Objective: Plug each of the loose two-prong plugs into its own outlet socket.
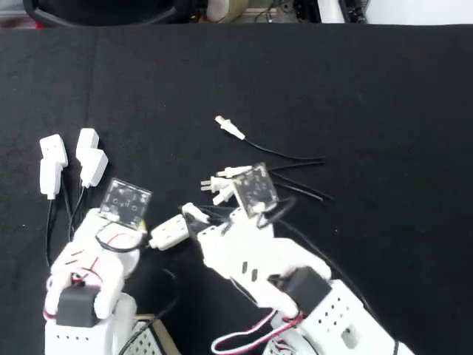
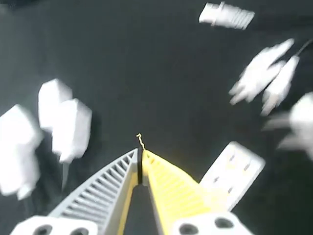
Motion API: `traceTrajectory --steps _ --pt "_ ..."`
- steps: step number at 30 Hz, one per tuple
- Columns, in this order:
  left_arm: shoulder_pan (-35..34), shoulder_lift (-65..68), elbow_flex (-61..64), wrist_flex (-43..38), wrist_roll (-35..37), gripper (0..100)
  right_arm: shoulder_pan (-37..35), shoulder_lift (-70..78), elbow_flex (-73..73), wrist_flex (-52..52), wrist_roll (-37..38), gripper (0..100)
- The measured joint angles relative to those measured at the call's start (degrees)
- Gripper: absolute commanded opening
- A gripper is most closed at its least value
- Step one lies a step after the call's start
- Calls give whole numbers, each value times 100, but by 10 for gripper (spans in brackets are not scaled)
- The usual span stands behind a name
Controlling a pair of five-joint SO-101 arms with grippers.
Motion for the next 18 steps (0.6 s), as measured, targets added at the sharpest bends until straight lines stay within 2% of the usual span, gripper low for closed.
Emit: traceTrajectory --steps 4,9,12,18 --pt "-1354 0 237 97 -422 30 9 1187 -563 0 290 11" --pt "-2831 26 1169 -615 -642 30 18 3121 -1582 132 466 11" --pt "-3226 26 1275 -738 -642 30 18 4264 -2312 501 492 11" --pt "-3323 26 1398 -765 -642 30 18 6101 -3613 1196 598 11"
